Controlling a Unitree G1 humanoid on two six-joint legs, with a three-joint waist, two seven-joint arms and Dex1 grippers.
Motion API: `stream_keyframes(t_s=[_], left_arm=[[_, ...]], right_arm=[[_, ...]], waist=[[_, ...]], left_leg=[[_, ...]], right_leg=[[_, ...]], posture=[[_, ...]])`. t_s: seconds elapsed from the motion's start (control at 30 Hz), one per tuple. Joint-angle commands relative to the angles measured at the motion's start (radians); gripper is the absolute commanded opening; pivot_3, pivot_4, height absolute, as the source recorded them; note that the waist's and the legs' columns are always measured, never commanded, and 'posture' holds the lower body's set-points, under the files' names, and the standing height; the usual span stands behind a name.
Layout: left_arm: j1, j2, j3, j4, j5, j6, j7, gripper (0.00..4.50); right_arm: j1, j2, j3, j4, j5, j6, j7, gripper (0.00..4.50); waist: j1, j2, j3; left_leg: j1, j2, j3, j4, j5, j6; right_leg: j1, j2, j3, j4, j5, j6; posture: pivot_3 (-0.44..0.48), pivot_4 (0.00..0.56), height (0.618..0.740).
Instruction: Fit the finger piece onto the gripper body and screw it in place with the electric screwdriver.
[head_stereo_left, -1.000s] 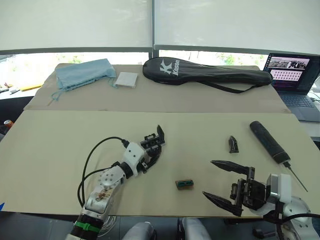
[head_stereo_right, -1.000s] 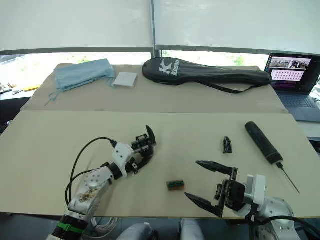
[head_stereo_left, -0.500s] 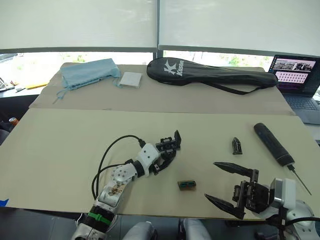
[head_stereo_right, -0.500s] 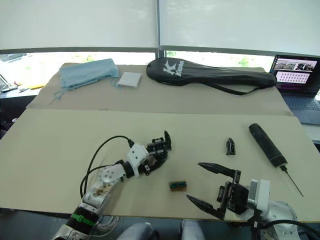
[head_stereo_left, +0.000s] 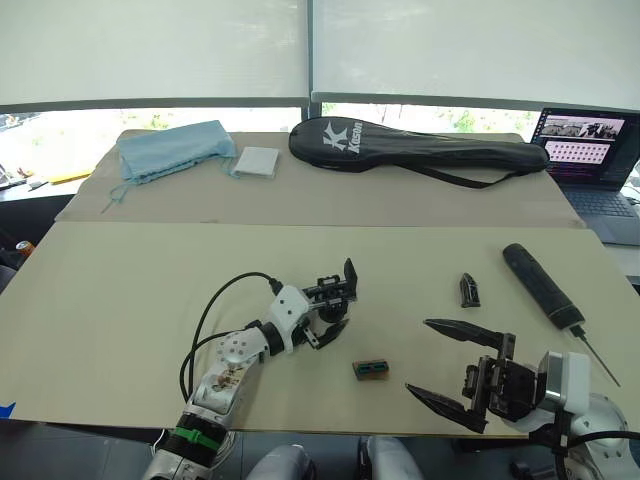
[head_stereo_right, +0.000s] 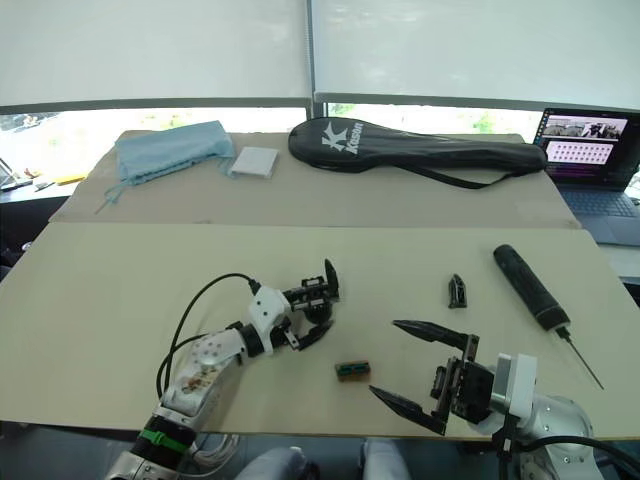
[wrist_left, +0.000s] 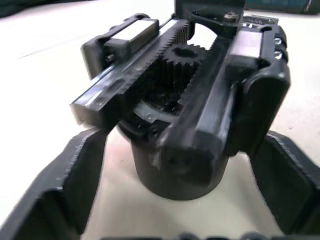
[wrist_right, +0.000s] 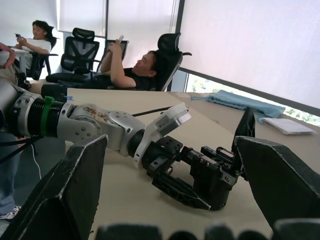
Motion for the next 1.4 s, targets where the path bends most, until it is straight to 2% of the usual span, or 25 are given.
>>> stream_keyframes(t_s=[0.03, 0.17, 0.27, 0.4, 0.5, 0.73, 0.87, 1.0, 1.23, 1.33, 1.4], left_arm=[[0.025, 0.046, 0.040, -0.017, -0.036, 0.043, -0.036, 4.47], [0.015, 0.133, 0.067, -0.002, -0.088, 0.031, -0.163, 4.47], [-0.044, 0.176, 0.062, 0.077, -0.100, -0.011, -0.264, 4.47], [-0.160, 0.173, 0.039, 0.215, -0.126, -0.049, -0.427, 4.47], [-0.245, 0.148, 0.023, 0.341, -0.095, -0.125, -0.493, 4.47], [-0.380, 0.084, 0.008, 0.555, -0.040, -0.243, -0.553, 4.47], [-0.405, 0.046, 0.031, 0.583, -0.071, -0.233, -0.589, 4.47], [-0.401, 0.018, 0.014, 0.585, -0.049, -0.253, -0.599, 4.47], [-0.407, 0.015, 0.015, 0.643, 0.015, -0.319, -0.546, 4.47], [-0.402, 0.030, 0.027, 0.656, 0.017, -0.330, -0.545, 3.67], [-0.384, 0.045, 0.026, 0.648, 0.017, -0.335, -0.556, 2.81]], right_arm=[[-0.008, -0.012, -0.013, -0.041, 0.006, -0.006, -0.010, 4.50], [-0.001, -0.015, -0.015, -0.048, 0.002, -0.006, -0.019, 4.50], [-0.005, -0.017, -0.013, -0.048, -0.003, -0.006, -0.027, 4.50], [-0.011, -0.022, -0.012, -0.054, -0.006, -0.002, -0.040, 4.50], [-0.011, -0.026, -0.011, -0.061, -0.009, -0.001, -0.046, 4.50], [-0.014, -0.028, -0.017, -0.073, -0.014, 0.000, -0.071, 4.50], [0.010, -0.009, -0.020, -0.089, -0.029, -0.018, -0.100, 4.50], [0.019, -0.013, -0.015, -0.090, -0.032, -0.017, -0.100, 4.50], [-0.003, -0.024, -0.017, -0.065, -0.025, -0.015, -0.086, 4.50], [-0.004, -0.024, -0.015, -0.060, -0.024, -0.014, -0.078, 4.50], [-0.007, -0.022, -0.013, -0.058, -0.025, -0.013, -0.076, 4.50]], waist=[[-0.001, 0.000, 0.000], [-0.008, 0.000, 0.000], [-0.009, 0.001, -0.001], [-0.003, 0.001, -0.001], [0.002, 0.001, 0.000], [0.005, 0.000, 0.000], [0.004, 0.000, 0.000], [0.005, 0.000, 0.000], [0.005, 0.000, 0.000], [0.005, 0.000, 0.000], [0.001, 0.000, 0.000]], left_leg=[[0.000, 0.000, 0.000, 0.000, 0.000, 0.000], [0.000, 0.002, 0.000, 0.000, 0.000, -0.001], [0.000, 0.002, 0.000, 0.000, 0.001, -0.001], [0.000, 0.001, 0.000, 0.000, 0.001, -0.001], [0.000, 0.001, 0.000, 0.000, 0.002, 0.000], [-0.001, 0.000, 0.000, 0.001, 0.002, 0.001], [-0.001, 0.000, 0.000, 0.001, 0.002, 0.002], [-0.002, 0.000, 0.000, 0.001, 0.005, 0.007], [-0.002, 0.000, 0.000, 0.001, 0.005, 0.007], [-0.001, 0.000, 0.000, 0.001, 0.005, 0.007], [-0.001, 0.000, 0.000, 0.001, 0.005, 0.007]], right_leg=[[0.000, 0.000, 0.000, 0.000, 0.000, 0.000], [0.000, 0.001, 0.000, 0.000, 0.000, 0.000], [0.000, 0.001, -0.001, 0.001, 0.000, 0.000], [0.000, 0.001, -0.003, 0.000, 0.000, 0.000], [0.000, 0.001, -0.005, 0.000, 0.001, -0.001], [0.000, 0.000, -0.005, -0.001, 0.001, -0.002], [-0.001, 0.000, -0.003, -0.001, 0.001, -0.002], [0.000, 0.000, -0.002, -0.001, 0.001, -0.002], [0.000, 0.000, -0.002, -0.001, 0.001, -0.002], [0.000, 0.000, -0.002, -0.001, 0.001, -0.002], [0.000, 0.000, -0.001, 0.000, 0.001, -0.002]], posture=[[0.000, 0.150, 0.740], [0.000, 0.150, 0.740], [0.000, 0.150, 0.740], [0.000, 0.150, 0.740], [0.000, 0.150, 0.740], [0.000, 0.150, 0.740], [0.000, 0.150, 0.740], [0.000, 0.150, 0.740], [0.000, 0.150, 0.740], [0.000, 0.150, 0.740], [0.000, 0.150, 0.740]])
